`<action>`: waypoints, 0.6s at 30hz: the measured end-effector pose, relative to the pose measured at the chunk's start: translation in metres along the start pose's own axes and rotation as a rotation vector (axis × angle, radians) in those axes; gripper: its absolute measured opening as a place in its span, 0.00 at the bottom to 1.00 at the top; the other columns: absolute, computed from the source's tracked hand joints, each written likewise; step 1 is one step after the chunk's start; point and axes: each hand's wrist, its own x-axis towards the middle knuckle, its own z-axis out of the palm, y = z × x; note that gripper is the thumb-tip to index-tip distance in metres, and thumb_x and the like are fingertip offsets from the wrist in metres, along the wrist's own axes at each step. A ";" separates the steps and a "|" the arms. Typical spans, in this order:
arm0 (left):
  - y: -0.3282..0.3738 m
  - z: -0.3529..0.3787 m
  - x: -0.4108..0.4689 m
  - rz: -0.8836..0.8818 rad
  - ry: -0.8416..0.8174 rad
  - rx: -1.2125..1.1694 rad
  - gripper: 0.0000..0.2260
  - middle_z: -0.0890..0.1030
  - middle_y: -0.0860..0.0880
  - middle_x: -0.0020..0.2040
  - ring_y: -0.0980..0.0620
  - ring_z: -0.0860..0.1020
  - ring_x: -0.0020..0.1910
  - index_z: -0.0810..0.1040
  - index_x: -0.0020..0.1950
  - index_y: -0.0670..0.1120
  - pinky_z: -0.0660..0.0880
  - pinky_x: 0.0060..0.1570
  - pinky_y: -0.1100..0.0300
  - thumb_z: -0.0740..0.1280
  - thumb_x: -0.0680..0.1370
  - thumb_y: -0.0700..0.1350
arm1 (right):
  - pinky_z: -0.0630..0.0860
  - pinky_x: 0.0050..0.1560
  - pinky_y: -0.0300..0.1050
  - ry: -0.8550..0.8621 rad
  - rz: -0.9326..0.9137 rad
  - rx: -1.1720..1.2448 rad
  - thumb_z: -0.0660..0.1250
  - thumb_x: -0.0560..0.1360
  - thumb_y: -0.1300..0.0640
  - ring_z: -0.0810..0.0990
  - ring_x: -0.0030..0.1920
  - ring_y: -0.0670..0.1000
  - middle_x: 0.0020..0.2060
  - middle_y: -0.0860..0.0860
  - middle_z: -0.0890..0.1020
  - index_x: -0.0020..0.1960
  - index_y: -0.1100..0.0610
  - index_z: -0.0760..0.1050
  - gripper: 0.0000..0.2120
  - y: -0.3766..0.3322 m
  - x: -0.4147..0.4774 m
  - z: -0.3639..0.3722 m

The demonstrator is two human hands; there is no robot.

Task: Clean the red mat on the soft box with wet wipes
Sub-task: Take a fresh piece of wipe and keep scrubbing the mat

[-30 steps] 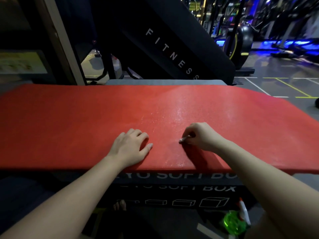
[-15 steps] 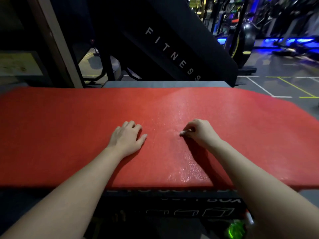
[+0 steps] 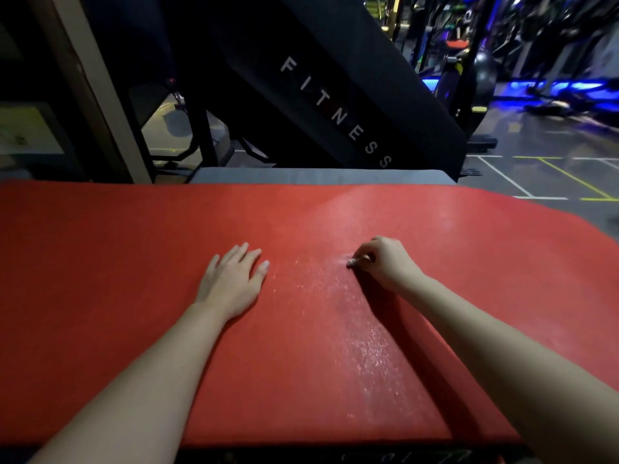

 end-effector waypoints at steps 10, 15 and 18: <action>-0.007 0.018 0.006 0.000 0.051 0.097 0.34 0.61 0.53 0.82 0.54 0.56 0.81 0.64 0.80 0.57 0.52 0.79 0.48 0.40 0.77 0.65 | 0.67 0.36 0.39 -0.267 -0.006 -0.129 0.76 0.70 0.45 0.80 0.39 0.50 0.37 0.48 0.83 0.45 0.53 0.85 0.12 0.013 0.081 -0.011; -0.009 0.018 0.007 -0.008 0.035 0.095 0.33 0.60 0.54 0.82 0.55 0.54 0.82 0.62 0.80 0.58 0.51 0.80 0.49 0.40 0.78 0.66 | 0.73 0.41 0.41 0.010 0.127 0.010 0.77 0.70 0.49 0.83 0.45 0.54 0.41 0.55 0.86 0.46 0.56 0.85 0.11 0.026 0.130 0.018; -0.006 0.017 0.005 -0.014 0.006 0.105 0.34 0.54 0.55 0.83 0.57 0.47 0.82 0.58 0.82 0.58 0.46 0.81 0.48 0.38 0.78 0.66 | 0.70 0.39 0.39 -0.045 0.148 0.009 0.76 0.70 0.48 0.82 0.41 0.51 0.39 0.54 0.85 0.44 0.56 0.85 0.11 0.031 0.132 0.013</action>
